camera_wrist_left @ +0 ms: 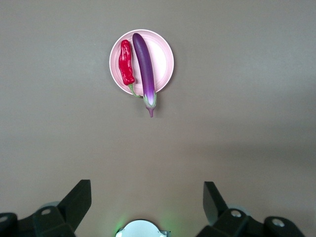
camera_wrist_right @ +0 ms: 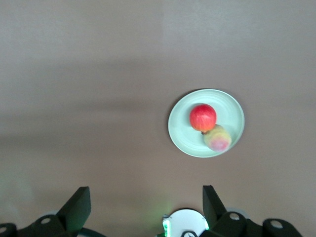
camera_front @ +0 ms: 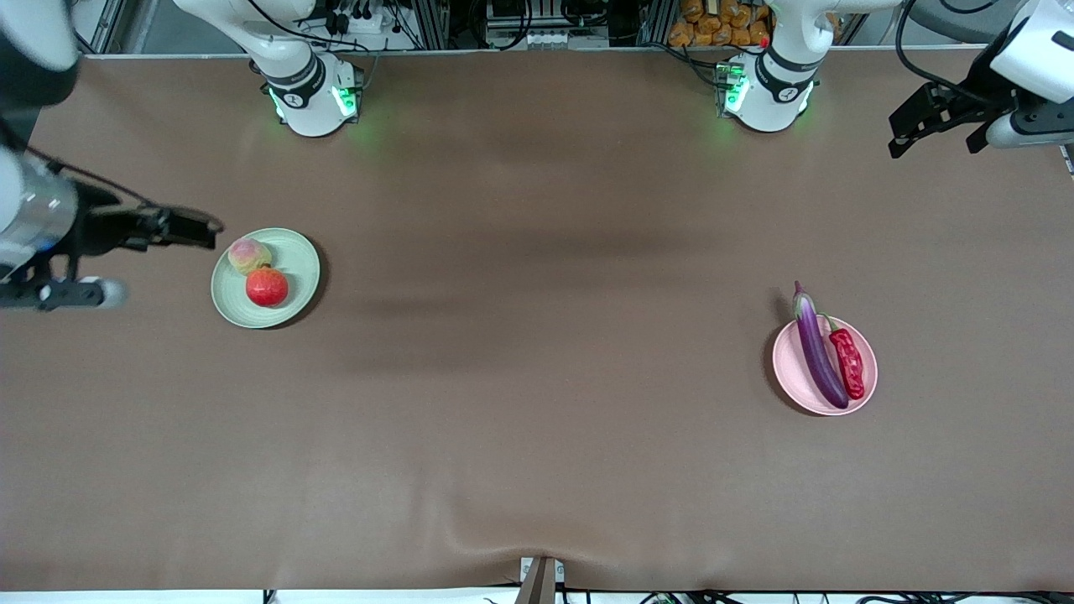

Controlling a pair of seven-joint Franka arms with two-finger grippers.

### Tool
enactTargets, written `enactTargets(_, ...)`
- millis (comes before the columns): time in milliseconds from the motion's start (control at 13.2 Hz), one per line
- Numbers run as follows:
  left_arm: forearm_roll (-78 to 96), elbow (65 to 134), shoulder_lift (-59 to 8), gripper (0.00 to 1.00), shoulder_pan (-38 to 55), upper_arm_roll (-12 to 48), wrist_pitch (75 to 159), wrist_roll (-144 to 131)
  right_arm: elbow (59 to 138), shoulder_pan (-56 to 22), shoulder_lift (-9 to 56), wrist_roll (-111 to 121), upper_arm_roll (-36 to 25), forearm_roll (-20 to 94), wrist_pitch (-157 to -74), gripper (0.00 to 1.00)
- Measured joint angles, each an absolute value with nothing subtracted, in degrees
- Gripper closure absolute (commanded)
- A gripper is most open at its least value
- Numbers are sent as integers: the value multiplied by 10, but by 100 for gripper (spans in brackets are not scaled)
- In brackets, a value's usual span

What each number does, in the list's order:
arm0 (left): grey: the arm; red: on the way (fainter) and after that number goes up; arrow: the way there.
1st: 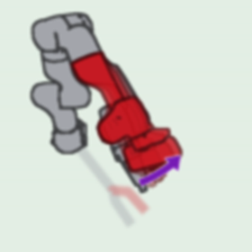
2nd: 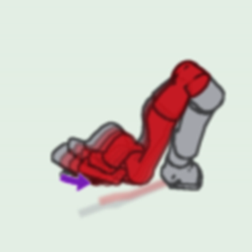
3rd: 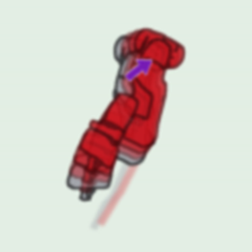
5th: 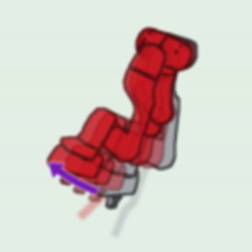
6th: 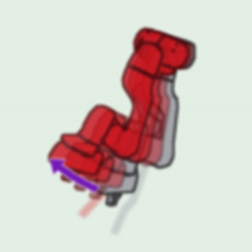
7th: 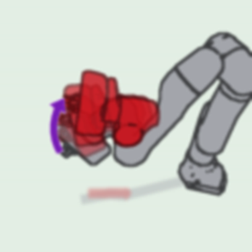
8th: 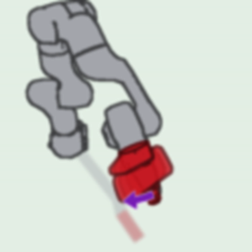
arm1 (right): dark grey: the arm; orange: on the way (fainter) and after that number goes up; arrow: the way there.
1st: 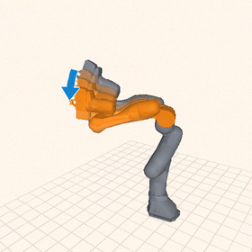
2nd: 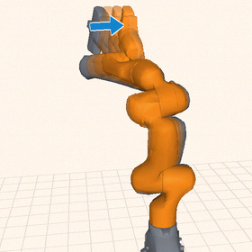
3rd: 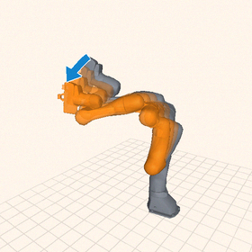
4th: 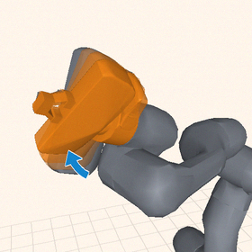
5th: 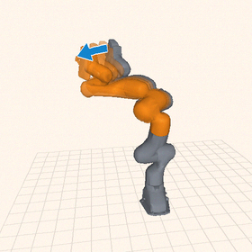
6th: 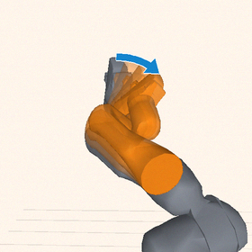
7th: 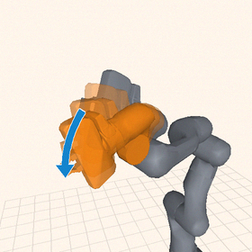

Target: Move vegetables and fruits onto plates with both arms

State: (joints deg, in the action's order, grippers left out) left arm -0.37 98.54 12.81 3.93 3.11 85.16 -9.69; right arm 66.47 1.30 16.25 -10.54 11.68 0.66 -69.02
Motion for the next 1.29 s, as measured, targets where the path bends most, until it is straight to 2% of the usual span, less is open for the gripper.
enactTargets(227,-4,983,123,0,36,31,845,-95,684,2,101,-146,109,2,-700,0)
enactTargets(530,-4,983,122,0,34,29,845,-95,805,5,10,-143,92,1,-740,0)
enactTargets(758,-4,983,120,0,34,29,843,-95,853,7,-11,-135,78,1,-757,0)
enactTargets(1288,-4,981,118,0,34,29,841,-93,832,9,-12,-58,38,12,-758,0)
